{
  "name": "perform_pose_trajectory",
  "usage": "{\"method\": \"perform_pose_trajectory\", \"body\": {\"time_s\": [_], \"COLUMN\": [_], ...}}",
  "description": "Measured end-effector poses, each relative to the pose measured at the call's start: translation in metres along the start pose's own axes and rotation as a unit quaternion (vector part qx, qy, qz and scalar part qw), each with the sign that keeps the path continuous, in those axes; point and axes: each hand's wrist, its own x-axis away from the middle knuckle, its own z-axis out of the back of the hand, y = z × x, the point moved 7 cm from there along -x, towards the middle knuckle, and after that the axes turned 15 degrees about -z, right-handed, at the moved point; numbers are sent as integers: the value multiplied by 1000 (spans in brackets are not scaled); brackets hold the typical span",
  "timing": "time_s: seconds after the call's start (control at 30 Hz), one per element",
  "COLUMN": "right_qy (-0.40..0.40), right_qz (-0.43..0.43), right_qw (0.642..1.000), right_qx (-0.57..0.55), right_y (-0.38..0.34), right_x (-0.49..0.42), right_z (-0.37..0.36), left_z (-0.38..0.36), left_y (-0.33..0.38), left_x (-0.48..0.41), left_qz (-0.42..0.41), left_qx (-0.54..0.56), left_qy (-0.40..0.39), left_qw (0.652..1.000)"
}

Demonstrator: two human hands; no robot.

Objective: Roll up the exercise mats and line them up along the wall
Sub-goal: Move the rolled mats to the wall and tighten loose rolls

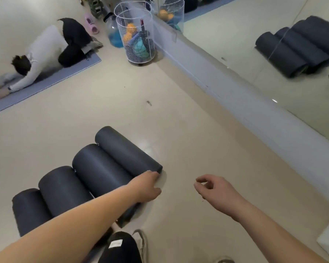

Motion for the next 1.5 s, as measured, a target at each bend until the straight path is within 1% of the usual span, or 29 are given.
{"method": "perform_pose_trajectory", "body": {"time_s": [0.1, 0.2, 0.27, 0.4, 0.47, 0.53, 0.63, 0.7, 0.73, 0.83, 0.93, 1.0, 1.03, 1.07, 1.1, 1.17, 1.2, 1.23, 1.27, 1.33, 1.4, 1.5], "right_qy": [-1, -3, -12, -23, -24, -30, -31, -1, 18, 57, 88, 126, 150, 174, 190, 186, 171, 155, 145, 134, 129, 126], "right_qz": [13, 24, 36, 66, 94, 120, 184, 240, 260, 284, 315, 336, 333, 332, 329, 314, 304, 295, 288, 277, 279, 270], "right_qw": [1000, 1000, 999, 997, 993, 986, 970, 948, 937, 910, 857, 823, 818, 817, 820, 847, 866, 880, 888, 896, 896, 900], "right_qx": [-11, -17, -7, 25, 64, 107, 158, 207, 233, 297, 399, 440, 445, 438, 427, 386, 359, 339, 328, 320, 321, 318], "right_y": [11, 26, 39, 73, 87, 96, 94, 83, 76, 58, 41, 27, 24, 22, 22, 23, 24, 27, 33, 51, 70, 101], "right_x": [-68, -152, -219, -353, -415, -470, -534, -562, -570, -584, -589, -601, -607, -614, -621, -633, -635, -636, -634, -625, -613, -602], "right_z": [4, -22, -51, -121, -156, -188, -229, -249, -258, -280, -307, -324, -319, -313, -310, -300, -294, -288, -282, -269, -257, -242], "left_z": [-3, -33, -65, -136, -175, -209, -240, -245, -247, -250, -249, -241, -235, -226, -221, -213, -217, -223, -231, -242, -250, -255], "left_y": [-26, -76, -127, -245, -292, -321, -344, -355, -358, -358, -353, -359, -356, -358, -368, -397, -409, -412, -408, -394, -381, -360], "left_x": [-63, -139, -191, -267, -294, -318, -344, -353, -355, -357, -363, -369, -370, -369, -367, -365, -367, -371, -376, -386, -392, -405], "left_qz": [32, 52, 74, 179, 208, 200, 154, 127, 117, 103, 88, 46, 19, 3, 11, 91, 135, 154, 143, 96, 68, 26], "left_qx": [-1, 19, 8, -4, -11, -42, -80, -105, -97, -52, -48, -34, -16, 11, 47, 128, 164, 194, 226, 297, 336, 336], "left_qy": [34, 54, 59, 53, 45, 65, 186, 247, 266, 306, 322, 326, 331, 353, 384, 436, 437, 431, 430, 447, 460, 453], "left_qw": [999, 997, 995, 982, 977, 977, 967, 955, 952, 945, 941, 944, 943, 936, 922, 886, 874, 868, 862, 838, 819, 825]}}
